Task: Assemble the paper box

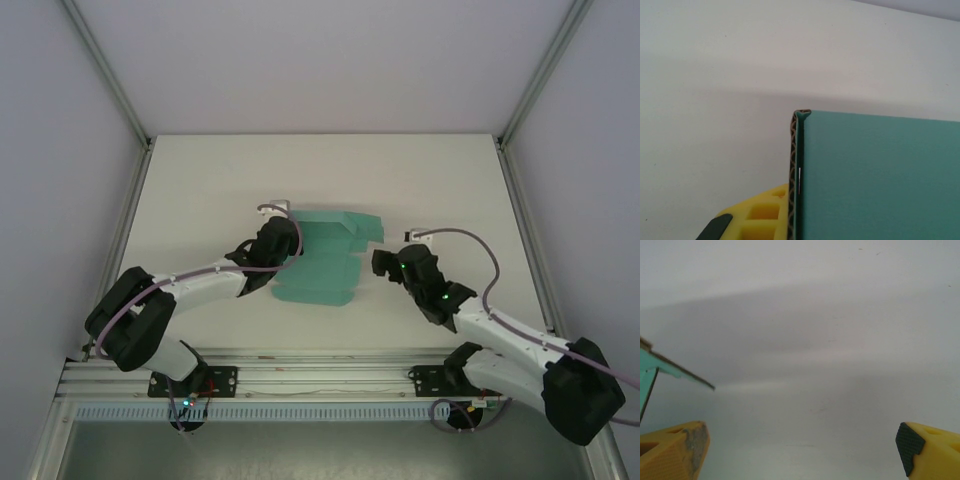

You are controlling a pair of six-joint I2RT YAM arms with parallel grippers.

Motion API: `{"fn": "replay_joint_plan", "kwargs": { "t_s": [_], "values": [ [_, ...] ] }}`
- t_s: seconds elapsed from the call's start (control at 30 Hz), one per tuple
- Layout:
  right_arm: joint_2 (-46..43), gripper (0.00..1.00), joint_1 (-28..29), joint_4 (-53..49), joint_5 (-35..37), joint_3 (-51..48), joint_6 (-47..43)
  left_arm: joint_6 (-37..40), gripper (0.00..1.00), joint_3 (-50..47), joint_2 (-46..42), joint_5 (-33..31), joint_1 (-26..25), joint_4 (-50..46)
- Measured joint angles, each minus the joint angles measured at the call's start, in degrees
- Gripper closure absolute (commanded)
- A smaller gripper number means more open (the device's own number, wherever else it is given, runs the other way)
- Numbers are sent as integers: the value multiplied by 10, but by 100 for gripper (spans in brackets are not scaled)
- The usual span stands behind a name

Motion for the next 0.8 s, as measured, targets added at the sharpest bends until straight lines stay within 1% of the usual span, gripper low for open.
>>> {"fn": "replay_joint_plan", "kwargs": {
  "t_s": [0.17, 0.43, 0.53, 0.63, 0.73, 0.8],
  "values": [
    [71, 5, -1, 54, -15, 23, -25, 0, 100, 0, 0, 5, 0, -2],
    [165, 6, -3, 127, -98, 94, -59, -13, 100, 1, 0, 15, 0, -3],
    [198, 6, -3, 141, -103, 106, -61, -19, 100, 1, 0, 15, 3, -6],
    [223, 6, 9, 150, -98, 120, -69, -19, 100, 1, 0, 15, 5, -10],
    [222, 6, 24, 150, -90, 121, -77, -19, 100, 1, 1, 15, 5, -15],
    [205, 5, 28, 140, -82, 119, -80, -19, 100, 1, 2, 15, 5, -16]
  ]
}}
